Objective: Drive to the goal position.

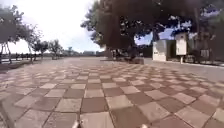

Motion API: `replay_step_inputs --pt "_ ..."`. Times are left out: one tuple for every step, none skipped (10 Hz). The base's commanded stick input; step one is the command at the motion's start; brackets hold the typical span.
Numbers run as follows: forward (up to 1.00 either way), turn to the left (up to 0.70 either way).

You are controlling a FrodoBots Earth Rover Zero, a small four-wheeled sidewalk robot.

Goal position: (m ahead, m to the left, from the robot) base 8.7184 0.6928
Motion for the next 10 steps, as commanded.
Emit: replay_step_inputs --pt "0.7 0.35" --pt "0.7 0.35" --pt "0.7 0.35" --pt "0.7 0.35" --pt "0.7 0.35" --pt "0.7 0.35" --pt "0.7 0.35" --pt "0.7 0.0" --pt "0.7 0.0" --pt "0.7 0.0"
